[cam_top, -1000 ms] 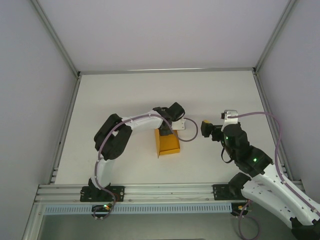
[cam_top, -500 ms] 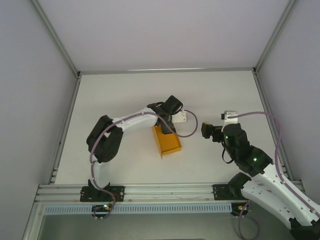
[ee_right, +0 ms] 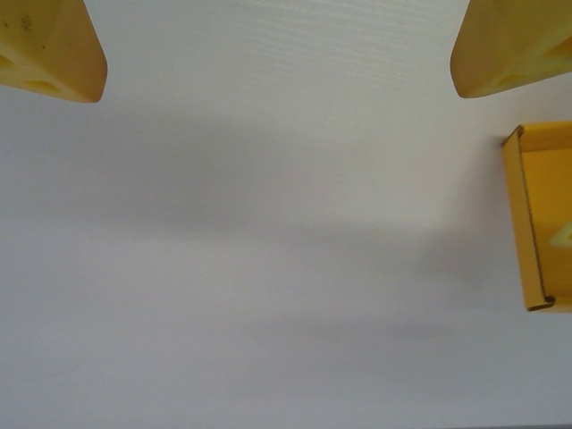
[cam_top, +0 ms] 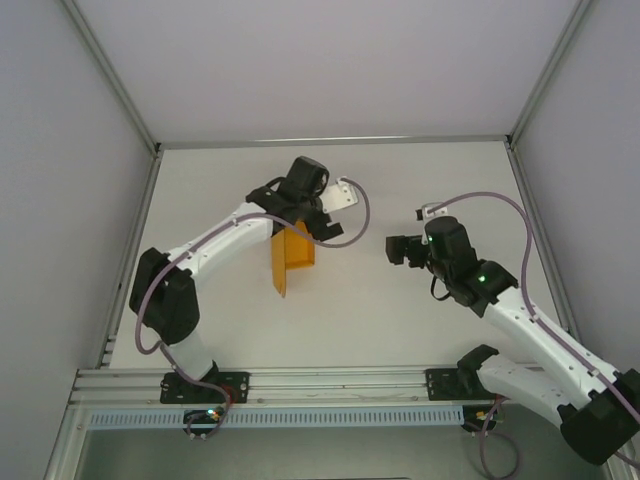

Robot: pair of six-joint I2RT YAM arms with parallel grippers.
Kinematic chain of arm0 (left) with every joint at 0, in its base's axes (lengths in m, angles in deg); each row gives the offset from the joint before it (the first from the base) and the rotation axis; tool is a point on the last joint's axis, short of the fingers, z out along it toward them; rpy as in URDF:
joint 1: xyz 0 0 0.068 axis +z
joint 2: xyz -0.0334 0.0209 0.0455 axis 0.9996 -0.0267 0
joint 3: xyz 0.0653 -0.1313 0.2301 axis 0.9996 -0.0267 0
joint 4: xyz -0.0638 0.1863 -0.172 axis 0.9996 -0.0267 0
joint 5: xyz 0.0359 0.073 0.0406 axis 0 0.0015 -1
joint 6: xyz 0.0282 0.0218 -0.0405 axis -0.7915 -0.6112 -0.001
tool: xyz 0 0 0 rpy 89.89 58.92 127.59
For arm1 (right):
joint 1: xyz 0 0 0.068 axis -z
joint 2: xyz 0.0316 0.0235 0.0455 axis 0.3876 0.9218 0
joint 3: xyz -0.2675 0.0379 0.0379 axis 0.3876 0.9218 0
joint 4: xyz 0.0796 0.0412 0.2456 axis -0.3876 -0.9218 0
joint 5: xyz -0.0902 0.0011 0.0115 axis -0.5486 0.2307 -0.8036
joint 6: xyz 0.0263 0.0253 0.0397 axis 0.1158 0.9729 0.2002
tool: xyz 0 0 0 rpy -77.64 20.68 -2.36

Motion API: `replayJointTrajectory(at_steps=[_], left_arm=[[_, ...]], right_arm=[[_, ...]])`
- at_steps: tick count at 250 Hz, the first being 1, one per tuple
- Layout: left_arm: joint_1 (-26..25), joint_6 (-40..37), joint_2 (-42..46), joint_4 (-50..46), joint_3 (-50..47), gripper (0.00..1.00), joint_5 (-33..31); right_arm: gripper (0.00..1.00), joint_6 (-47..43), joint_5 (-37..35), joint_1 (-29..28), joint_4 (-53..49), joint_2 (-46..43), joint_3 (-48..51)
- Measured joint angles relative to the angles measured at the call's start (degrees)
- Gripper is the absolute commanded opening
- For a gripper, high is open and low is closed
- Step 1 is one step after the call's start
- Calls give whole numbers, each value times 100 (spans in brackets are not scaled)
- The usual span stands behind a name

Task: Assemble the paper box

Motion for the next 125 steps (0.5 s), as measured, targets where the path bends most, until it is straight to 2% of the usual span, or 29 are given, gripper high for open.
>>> replayJointTrajectory(at_steps=[67,125], left_arm=[[778,588,-667,164,2,100,1167],[1572,1311,-1578,284,535,100,2013]], right_arm=[[100,-2,295,0,-11,168,-90],[100,2,334,0,-20,59,-90]])
